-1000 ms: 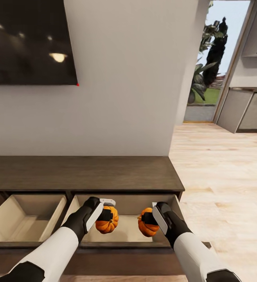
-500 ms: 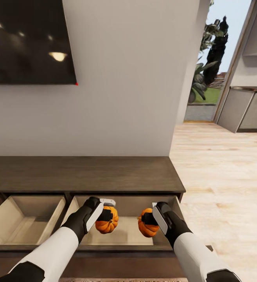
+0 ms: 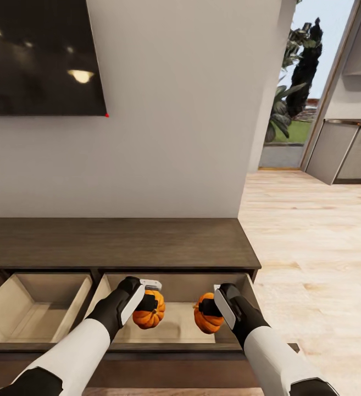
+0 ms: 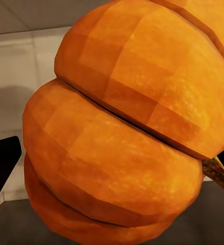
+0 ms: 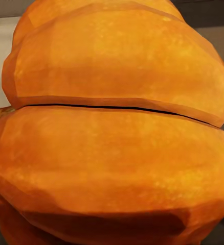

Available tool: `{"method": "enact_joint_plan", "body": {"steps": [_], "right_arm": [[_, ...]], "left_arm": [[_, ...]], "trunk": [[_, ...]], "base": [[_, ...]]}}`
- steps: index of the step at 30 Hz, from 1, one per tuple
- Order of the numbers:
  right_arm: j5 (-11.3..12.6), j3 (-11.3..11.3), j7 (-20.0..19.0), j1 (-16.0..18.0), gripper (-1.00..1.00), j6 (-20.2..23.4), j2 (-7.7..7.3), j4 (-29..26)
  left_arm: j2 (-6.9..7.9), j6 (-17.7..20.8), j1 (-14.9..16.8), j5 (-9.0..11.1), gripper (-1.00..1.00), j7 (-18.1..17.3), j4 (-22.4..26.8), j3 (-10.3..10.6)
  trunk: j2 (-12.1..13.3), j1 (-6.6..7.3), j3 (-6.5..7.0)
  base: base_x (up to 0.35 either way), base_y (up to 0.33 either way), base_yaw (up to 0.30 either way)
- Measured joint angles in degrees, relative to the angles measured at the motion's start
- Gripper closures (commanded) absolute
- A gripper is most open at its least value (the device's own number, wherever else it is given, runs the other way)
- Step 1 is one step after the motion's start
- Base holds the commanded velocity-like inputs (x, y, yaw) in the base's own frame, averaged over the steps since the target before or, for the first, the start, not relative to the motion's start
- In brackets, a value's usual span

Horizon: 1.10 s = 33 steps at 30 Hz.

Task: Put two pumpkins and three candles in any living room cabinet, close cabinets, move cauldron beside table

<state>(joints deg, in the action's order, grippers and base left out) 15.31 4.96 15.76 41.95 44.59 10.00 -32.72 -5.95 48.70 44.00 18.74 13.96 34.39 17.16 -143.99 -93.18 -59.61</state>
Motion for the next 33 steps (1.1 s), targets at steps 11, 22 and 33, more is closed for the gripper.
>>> {"method": "enact_joint_plan", "body": {"steps": [11,22,33], "right_arm": [[0.08,0.00,-0.04,-0.02,-1.00,0.00,0.00,0.00],[0.08,0.01,-0.06,-0.01,-1.00,0.01,0.00,0.00],[0.08,0.00,-0.06,0.02,-1.00,0.09,0.00,0.00]], "left_arm": [[0.01,0.00,0.01,0.06,-1.00,-0.05,0.08,0.01],[0.01,-0.03,0.00,0.08,-1.00,-0.21,0.17,0.01],[-0.05,0.07,0.02,0.08,-1.00,-0.41,0.10,0.01]], "trunk": [[0.00,0.00,0.00],[0.01,0.03,0.22],[0.16,0.31,2.66]], "base": [[0.000,0.000,0.000],[0.000,0.000,0.000],[0.000,0.000,0.000]]}}
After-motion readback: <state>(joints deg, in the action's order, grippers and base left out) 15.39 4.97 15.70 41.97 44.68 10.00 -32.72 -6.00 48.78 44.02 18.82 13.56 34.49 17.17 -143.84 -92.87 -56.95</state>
